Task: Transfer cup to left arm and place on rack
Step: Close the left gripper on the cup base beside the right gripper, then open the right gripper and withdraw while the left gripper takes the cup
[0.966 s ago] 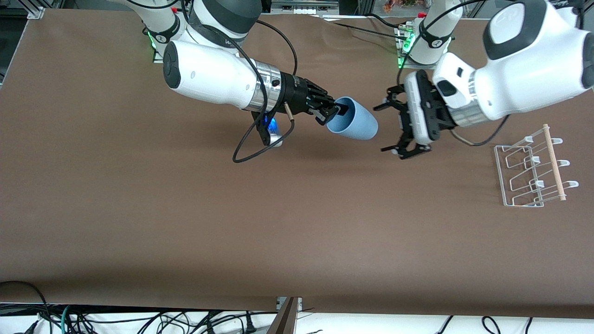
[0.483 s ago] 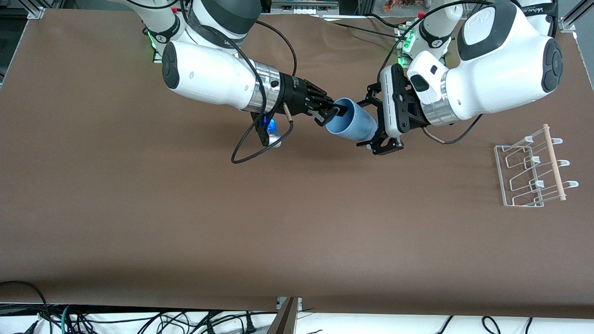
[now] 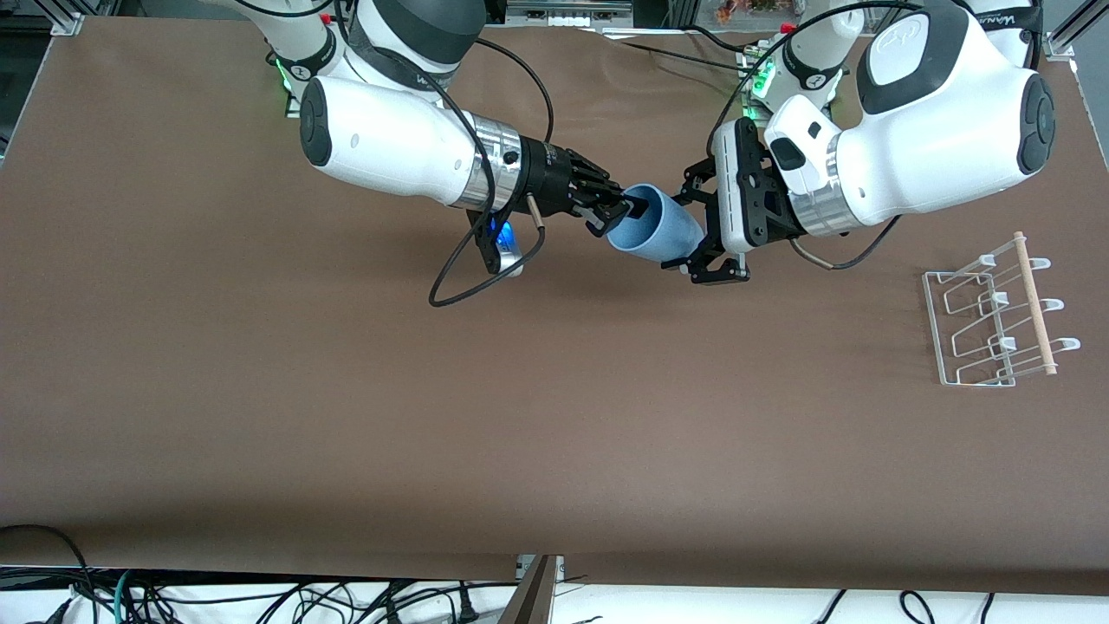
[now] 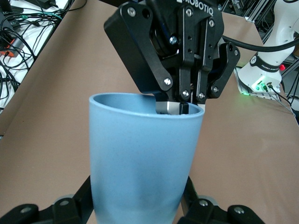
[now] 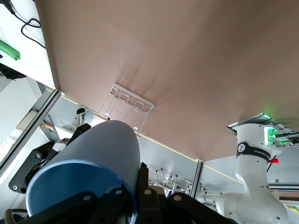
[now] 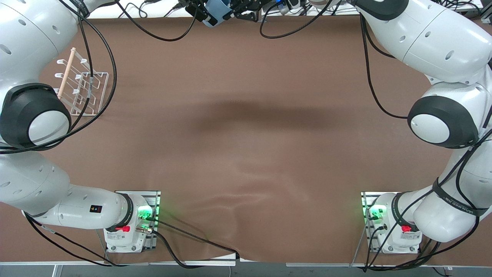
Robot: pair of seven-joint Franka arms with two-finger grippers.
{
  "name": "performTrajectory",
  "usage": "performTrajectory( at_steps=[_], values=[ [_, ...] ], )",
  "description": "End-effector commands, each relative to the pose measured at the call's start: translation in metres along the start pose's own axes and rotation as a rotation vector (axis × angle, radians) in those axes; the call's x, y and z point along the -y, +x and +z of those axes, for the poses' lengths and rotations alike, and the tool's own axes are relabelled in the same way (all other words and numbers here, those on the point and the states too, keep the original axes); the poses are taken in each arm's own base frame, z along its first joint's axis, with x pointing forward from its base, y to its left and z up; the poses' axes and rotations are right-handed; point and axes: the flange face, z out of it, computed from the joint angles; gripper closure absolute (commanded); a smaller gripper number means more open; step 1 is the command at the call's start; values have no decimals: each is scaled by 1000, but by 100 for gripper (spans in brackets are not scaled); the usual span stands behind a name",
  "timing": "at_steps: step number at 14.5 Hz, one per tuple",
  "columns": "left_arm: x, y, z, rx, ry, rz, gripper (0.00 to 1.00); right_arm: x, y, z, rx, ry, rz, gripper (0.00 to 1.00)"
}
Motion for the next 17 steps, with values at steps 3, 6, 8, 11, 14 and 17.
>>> performTrajectory(
  at_steps=[3,6,8,11,14,17],
  values=[
    [0,1,-6,-34,-23,16,88,9,0,-10,14,27,9,1],
    [-3,3,-9,-27,-34,5,92,14,10,-29,8,37,14,1],
    [-9,-4,-15,10,-75,-41,92,18,22,-56,1,35,24,1],
    [-13,-27,-30,161,-82,-160,92,17,37,-105,-33,-22,9,1],
    [-29,-42,-51,408,-24,-316,94,3,53,-157,-144,-141,-45,1],
    [-35,-58,-74,663,65,-401,94,-8,87,-214,-185,-201,-130,1]
  ],
)
